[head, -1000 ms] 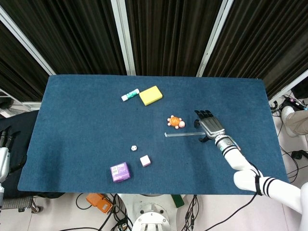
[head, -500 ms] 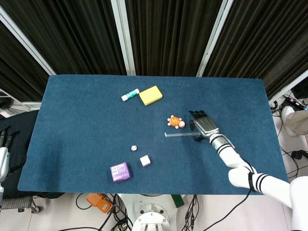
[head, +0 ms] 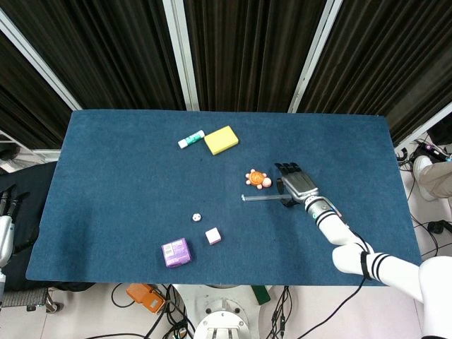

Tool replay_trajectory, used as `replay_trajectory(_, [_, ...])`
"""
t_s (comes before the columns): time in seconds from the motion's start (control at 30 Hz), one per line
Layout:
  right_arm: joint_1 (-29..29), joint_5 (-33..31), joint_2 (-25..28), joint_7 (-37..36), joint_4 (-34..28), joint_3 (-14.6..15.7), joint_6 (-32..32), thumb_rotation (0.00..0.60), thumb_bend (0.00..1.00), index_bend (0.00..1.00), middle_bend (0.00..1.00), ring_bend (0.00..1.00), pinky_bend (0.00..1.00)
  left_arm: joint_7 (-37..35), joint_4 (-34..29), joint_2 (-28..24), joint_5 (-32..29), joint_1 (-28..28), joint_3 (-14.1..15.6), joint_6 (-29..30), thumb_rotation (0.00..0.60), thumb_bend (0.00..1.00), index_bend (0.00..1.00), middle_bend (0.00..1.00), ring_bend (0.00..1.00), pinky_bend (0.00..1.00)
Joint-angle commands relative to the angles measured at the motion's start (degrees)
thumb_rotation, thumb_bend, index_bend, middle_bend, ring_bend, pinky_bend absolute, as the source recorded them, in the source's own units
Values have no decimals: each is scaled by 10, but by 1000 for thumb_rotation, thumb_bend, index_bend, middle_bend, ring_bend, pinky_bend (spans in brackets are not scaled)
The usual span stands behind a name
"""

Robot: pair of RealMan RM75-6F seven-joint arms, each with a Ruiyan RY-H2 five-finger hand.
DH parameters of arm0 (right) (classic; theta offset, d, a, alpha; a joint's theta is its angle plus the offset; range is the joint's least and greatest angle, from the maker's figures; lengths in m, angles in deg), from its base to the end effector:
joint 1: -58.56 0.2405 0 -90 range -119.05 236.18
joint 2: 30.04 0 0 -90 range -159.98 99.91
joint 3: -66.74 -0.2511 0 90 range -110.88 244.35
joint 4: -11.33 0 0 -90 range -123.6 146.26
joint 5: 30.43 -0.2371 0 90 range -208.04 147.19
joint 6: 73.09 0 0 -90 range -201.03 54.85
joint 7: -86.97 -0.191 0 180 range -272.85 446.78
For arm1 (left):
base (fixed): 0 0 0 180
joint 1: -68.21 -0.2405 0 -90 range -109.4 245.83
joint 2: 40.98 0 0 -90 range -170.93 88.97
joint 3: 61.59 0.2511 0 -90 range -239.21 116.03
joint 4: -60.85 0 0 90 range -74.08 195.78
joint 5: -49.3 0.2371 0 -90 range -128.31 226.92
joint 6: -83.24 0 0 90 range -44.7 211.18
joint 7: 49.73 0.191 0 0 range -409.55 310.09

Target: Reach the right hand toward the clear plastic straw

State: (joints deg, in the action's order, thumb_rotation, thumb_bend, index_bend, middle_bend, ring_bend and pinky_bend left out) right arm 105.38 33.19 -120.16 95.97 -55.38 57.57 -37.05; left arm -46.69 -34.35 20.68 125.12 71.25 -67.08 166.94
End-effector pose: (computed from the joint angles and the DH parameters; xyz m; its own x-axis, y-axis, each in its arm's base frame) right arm -0.1967 -0.4340 -0.0800 0.5144 -0.4402 0.7359 -0.8546 -0.3347 0.3972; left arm -0.3447 0.2268 0.1572 0.4166 0.0018 0.9091 0.8928 0.1874 -0.4095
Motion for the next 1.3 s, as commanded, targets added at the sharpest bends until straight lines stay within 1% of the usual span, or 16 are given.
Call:
replay_trajectory(0.03, [3, 1, -2, 0, 2, 2, -3, 600, 457, 596, 54, 80, 74, -1, 0, 0, -1, 0, 0, 0, 600, 324, 146, 0, 8, 92])
replay_trajectory(0.27, [8, 0, -5, 0, 3, 3, -1, 600, 463, 612, 54, 85, 77, -2, 0, -1, 0, 0, 0, 0, 600, 324, 146, 0, 8, 92])
replay_trajectory(0.5, [11, 4, -3, -4, -5, 1, 9, 600, 548, 662, 54, 105, 97, -1, 0, -1, 0, 0, 1, 0, 600, 324, 146, 0, 8, 92])
replay_trajectory(0.6, [9, 11, 4, -16, -16, -4, 18, 600, 551, 666, 54, 106, 99, -2, 0, -1, 0, 0, 0, 0, 600, 324, 146, 0, 8, 92])
replay_trajectory(0.8, [-2, 39, 33, -55, -60, -32, 77, 600, 551, 666, 53, 109, 100, -3, 0, -1, -1, 0, 0, -1, 600, 324, 146, 0, 8, 92])
replay_trajectory(0.93, [-4, 46, 57, -64, -93, -55, 111, 600, 551, 666, 54, 109, 102, -2, 0, -1, -1, 0, 0, -1, 600, 324, 146, 0, 8, 92])
replay_trajectory(1.07, [0, 45, 79, -58, -119, -72, 126, 600, 552, 666, 54, 115, 111, 0, -1, 0, -3, 0, -1, -2, 600, 324, 146, 0, 8, 92])
replay_trajectory(1.3, [5, 29, 111, -31, -161, -88, 141, 600, 551, 666, 54, 115, 111, -1, -1, 0, -2, 0, -1, 0, 600, 324, 146, 0, 8, 92])
